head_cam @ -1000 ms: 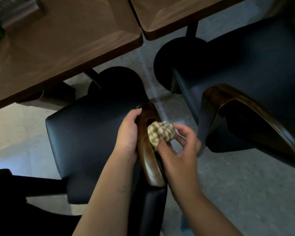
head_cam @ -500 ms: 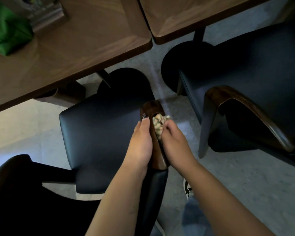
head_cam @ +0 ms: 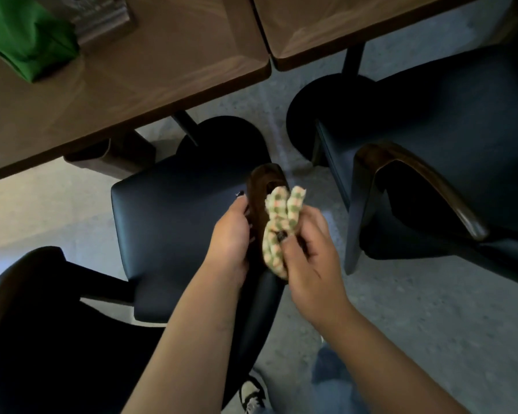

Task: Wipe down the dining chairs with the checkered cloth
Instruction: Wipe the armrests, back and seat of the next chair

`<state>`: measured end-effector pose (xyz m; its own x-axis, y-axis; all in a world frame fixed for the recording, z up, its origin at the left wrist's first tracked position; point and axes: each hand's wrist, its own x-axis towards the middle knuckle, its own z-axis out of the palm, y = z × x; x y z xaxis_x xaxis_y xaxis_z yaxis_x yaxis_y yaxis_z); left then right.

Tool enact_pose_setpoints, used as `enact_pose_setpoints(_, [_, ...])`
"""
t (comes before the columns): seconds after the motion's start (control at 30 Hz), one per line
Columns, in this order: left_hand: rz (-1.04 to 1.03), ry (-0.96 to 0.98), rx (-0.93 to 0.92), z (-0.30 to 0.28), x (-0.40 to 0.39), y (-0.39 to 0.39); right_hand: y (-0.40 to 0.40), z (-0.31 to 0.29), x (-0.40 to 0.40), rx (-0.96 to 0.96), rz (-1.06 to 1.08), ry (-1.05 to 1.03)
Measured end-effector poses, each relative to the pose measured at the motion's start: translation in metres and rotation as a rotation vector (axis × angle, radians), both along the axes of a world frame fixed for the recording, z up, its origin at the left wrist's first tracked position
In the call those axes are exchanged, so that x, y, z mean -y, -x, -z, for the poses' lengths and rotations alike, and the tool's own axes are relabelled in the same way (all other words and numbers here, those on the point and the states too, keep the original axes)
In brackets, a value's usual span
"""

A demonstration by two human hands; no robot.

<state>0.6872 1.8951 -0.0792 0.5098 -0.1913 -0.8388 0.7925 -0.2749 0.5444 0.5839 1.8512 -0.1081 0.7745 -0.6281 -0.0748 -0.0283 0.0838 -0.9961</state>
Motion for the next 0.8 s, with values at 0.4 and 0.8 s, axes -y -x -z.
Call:
enact_pose_setpoints(0.4, [0.635,-0.145,0.502,-0.010,-0.121,0.035,-0.013,-0.031,0.022,-0.178,-0.639,0.985])
enact_pose_setpoints(0.8, [1.116,-0.438,1.067,-0.040,-0.267,0.040,0.014,-0.048,-0.048,-0.249,-0.295,1.090])
